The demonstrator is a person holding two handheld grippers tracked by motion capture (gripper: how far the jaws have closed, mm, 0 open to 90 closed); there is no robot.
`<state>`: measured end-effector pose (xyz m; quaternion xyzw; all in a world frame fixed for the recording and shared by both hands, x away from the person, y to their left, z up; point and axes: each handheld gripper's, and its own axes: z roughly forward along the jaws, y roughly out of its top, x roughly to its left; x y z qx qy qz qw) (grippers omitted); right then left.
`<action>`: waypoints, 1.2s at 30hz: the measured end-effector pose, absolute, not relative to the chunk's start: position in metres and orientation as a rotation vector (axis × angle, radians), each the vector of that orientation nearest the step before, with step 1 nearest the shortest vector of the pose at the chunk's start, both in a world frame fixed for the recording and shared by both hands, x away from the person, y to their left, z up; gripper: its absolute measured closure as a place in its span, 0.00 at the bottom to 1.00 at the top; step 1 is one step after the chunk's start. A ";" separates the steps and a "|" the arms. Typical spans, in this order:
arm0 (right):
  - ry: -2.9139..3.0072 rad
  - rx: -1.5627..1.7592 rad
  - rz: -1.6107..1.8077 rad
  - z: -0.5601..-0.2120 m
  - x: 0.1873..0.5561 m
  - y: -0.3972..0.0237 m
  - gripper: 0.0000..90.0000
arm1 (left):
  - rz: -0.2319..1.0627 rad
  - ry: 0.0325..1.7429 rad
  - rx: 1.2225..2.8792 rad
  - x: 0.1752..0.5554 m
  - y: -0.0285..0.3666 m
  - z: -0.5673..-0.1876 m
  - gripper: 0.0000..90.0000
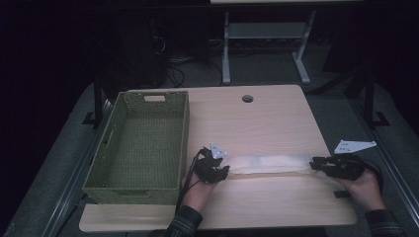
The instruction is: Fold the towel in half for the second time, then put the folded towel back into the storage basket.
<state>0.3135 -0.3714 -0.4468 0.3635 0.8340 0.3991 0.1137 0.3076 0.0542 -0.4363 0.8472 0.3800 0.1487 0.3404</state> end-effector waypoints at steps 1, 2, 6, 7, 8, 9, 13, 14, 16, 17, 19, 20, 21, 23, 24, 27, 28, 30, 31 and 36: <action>2.446 1.066 1.171 -0.447 0.314 -0.371 0.77 | 0.390 0.981 2.203 0.308 0.054 -0.435 0.65; 2.448 1.067 1.182 -0.445 0.313 -0.371 0.79 | 0.387 0.975 2.206 0.309 0.054 -0.434 0.62; 2.468 1.048 1.174 -0.444 0.309 -0.364 0.91 | 0.381 0.958 2.207 0.314 0.054 -0.435 0.49; 2.478 1.040 1.164 -0.444 0.308 -0.362 0.94 | 0.382 0.953 2.206 0.315 0.054 -0.434 0.48; 2.486 1.036 1.159 -0.446 0.308 -0.361 0.97 | 0.376 0.950 2.200 0.317 0.055 -0.434 0.47; 2.494 1.041 1.151 -0.447 0.308 -0.359 0.99 | 0.373 0.946 2.200 0.318 0.055 -0.434 0.46; 2.532 1.056 1.149 -0.453 0.309 -0.354 1.00 | 0.383 0.935 2.172 0.322 0.053 -0.435 0.42; 2.549 1.058 1.147 -0.456 0.310 -0.351 1.00 | 0.380 0.934 2.179 0.323 0.053 -0.435 0.41; 2.556 1.058 1.133 -0.457 0.311 -0.350 1.00 | 0.380 0.931 2.180 0.324 0.051 -0.437 0.41; 2.563 1.066 1.124 -0.458 0.311 -0.349 1.00 | 0.378 0.927 2.185 0.325 0.051 -0.438 0.41; 2.572 1.071 1.103 -0.460 0.313 -0.347 1.00 | 0.370 0.931 2.185 0.325 0.050 -0.439 0.40; 2.574 1.076 1.083 -0.462 0.313 -0.346 1.00 | 0.366 0.933 2.185 0.325 0.050 -0.439 0.40; 2.577 1.077 1.080 -0.464 0.316 -0.346 1.00 | 0.364 0.934 2.185 0.325 0.050 -0.441 0.40; 2.575 1.072 1.075 -0.465 0.319 -0.346 1.00 | 0.365 0.937 2.184 0.325 0.050 -0.441 0.40; 2.575 1.072 1.075 -0.465 0.319 -0.346 1.00 | 0.364 0.939 2.183 0.325 0.050 -0.441 0.40; 2.572 1.071 1.057 -0.466 0.324 -0.345 1.00 | 0.368 0.938 2.173 0.325 0.050 -0.440 0.39; 2.569 1.056 1.053 -0.466 0.327 -0.345 1.00 | 0.366 0.937 2.175 0.325 0.050 -0.440 0.39; 2.555 1.067 1.043 -0.466 0.333 -0.344 1.00 | 0.366 0.935 2.176 0.326 0.050 -0.440 0.39; 2.555 1.067 1.043 -0.466 0.333 -0.344 1.00 | 0.366 0.935 2.174 0.326 0.050 -0.440 0.39; 2.538 1.073 1.031 -0.466 0.347 -0.345 1.00 | 0.366 0.929 2.172 0.326 0.050 -0.440 0.39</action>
